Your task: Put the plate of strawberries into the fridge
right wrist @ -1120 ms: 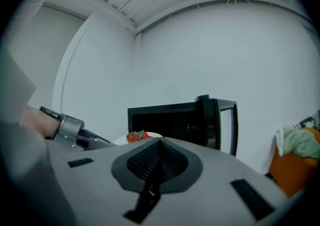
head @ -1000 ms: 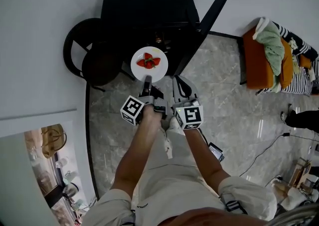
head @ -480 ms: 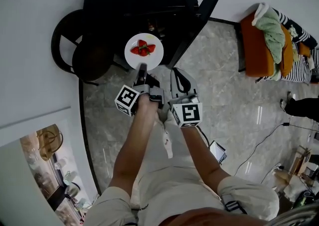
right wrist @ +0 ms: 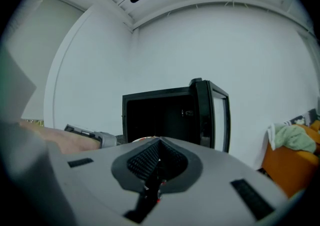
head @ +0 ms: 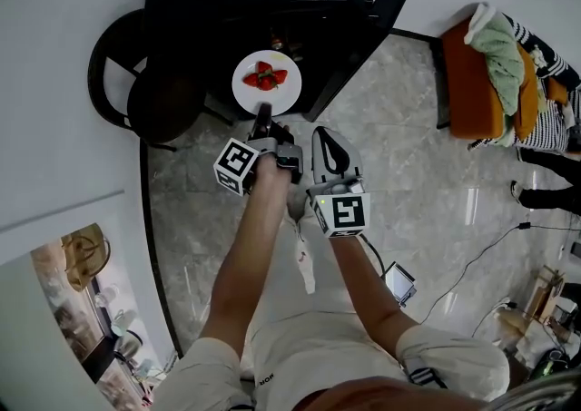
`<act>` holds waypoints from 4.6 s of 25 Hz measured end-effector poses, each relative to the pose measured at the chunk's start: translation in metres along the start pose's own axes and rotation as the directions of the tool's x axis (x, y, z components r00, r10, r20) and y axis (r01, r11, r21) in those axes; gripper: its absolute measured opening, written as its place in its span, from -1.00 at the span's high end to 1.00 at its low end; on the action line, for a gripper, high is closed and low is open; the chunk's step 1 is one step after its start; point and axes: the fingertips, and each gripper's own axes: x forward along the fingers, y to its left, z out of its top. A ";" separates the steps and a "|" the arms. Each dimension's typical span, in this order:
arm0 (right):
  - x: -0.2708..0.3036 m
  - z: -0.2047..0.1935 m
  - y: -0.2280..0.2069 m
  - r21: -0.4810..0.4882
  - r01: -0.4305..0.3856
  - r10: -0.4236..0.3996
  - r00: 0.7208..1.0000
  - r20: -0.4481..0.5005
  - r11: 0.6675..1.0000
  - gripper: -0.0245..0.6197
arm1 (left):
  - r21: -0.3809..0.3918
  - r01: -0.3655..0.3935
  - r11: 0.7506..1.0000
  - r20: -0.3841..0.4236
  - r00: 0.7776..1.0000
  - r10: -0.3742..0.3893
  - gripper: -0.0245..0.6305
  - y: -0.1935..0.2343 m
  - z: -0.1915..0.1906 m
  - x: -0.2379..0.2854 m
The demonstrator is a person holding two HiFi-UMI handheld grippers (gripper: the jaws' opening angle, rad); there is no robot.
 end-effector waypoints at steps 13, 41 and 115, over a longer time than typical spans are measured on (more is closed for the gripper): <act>0.004 -0.012 0.002 0.008 0.000 0.000 1.000 0.005 1.000 0.91 | 0.019 -0.038 0.999 -0.047 0.998 0.039 0.90 0.050 -0.001 0.050; 0.002 -0.025 0.002 0.014 -0.039 0.039 0.999 -0.036 0.999 0.91 | -0.049 -0.129 0.990 -0.033 0.991 0.127 0.90 0.106 0.011 0.127; 0.002 -0.042 -0.013 0.135 -0.058 0.070 0.994 -0.083 0.989 0.91 | -0.174 -0.085 0.981 0.021 0.996 0.089 0.67 0.112 0.011 0.134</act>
